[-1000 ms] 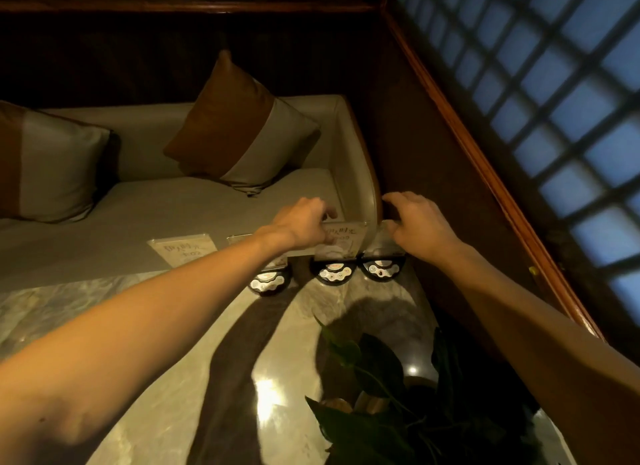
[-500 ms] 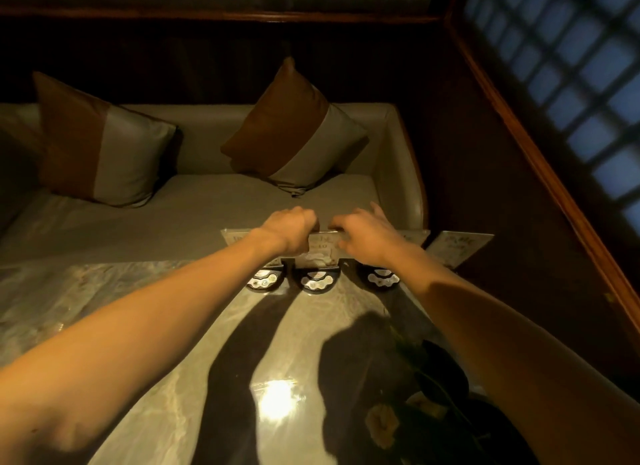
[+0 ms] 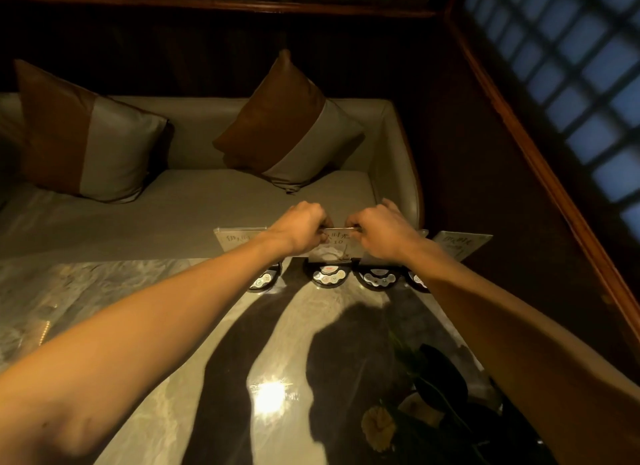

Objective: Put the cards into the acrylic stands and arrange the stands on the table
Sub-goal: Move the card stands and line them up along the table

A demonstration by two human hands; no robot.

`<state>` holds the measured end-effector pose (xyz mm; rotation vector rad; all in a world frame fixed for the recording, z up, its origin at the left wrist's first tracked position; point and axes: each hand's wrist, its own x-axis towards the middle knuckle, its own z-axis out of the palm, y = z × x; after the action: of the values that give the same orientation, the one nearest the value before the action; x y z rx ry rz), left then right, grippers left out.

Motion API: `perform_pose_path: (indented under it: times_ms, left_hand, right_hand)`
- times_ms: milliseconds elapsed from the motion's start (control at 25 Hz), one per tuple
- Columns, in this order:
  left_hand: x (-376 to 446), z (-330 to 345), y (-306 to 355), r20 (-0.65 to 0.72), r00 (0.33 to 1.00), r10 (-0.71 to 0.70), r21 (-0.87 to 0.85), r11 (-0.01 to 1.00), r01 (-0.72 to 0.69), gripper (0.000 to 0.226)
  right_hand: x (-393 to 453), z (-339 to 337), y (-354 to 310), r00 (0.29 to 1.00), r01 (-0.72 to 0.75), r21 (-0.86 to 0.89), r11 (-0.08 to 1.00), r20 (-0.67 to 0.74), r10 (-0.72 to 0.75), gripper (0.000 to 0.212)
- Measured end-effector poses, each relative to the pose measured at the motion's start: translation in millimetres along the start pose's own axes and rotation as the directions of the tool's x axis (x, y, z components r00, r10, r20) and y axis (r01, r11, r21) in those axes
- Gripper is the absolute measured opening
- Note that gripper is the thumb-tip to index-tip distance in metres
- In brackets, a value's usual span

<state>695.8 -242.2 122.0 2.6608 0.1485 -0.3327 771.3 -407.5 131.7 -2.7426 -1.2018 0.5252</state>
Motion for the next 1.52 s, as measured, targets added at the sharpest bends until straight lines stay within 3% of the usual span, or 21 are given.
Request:
perform_pose_path:
  times_ms: [1520]
  left_hand:
    - [8, 8, -13, 0.024, 0.999, -0.023, -0.013, 1.0, 0.024, 0.02]
  right_hand:
    - [-4, 4, 6, 0.999, -0.038, 0.062, 0.997, 0.008, 0.038, 0.023]
